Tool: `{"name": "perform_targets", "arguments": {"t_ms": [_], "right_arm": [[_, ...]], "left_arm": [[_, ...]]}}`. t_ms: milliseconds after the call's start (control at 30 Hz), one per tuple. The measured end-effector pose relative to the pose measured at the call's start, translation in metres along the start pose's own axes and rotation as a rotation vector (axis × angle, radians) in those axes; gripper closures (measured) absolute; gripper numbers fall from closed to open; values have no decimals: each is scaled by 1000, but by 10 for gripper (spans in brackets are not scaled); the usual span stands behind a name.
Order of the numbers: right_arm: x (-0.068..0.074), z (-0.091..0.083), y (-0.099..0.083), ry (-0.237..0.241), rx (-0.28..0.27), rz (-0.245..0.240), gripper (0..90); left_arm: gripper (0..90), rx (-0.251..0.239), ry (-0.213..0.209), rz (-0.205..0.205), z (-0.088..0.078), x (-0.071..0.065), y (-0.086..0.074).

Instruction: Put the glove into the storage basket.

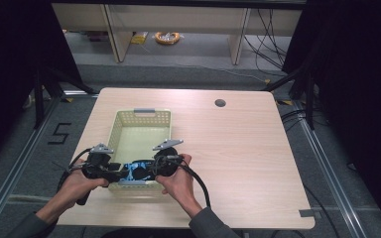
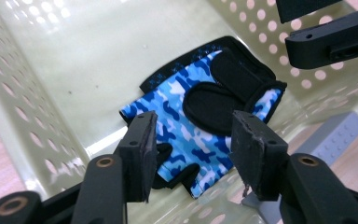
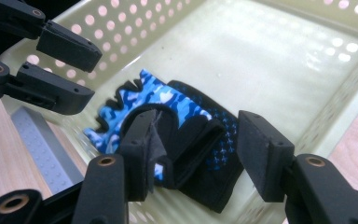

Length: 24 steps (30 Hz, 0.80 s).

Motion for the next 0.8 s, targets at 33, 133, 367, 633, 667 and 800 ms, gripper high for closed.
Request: {"name": "perform_targets", "arguments": {"t_ms": [33, 133, 367, 633, 667, 800], "right_arm": [[0, 0, 0, 0, 0, 0, 497], [1, -5, 4, -8, -15, 7, 453], [-2, -16, 10, -7, -50, 12, 429], [-5, -27, 11, 19, -94, -9, 415], [-6, -30, 11, 20, -100, -16, 413], [-11, -44, 7, 24, -118, -20, 408]], "left_arm": [[505, 0, 0, 0, 0, 0, 0], [499, 5, -10, -6, -2, -1, 1], [473, -27, -6, -5, -5, -6, 3], [438, -87, -31, -13, -14, -20, 6], [438, -100, -40, -17, -16, -23, 7], [424, -154, -64, -18, -23, -35, 7]]}}
Point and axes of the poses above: each handheld gripper's, and its own axes: z roughly forward along the jaws, y roughly out of its top, x roughly to its left, the point moved 2 cm from there along z, roughly forward along the jaws, and after that the axes turned 4 degrees about -z, right-handed, at the moved point
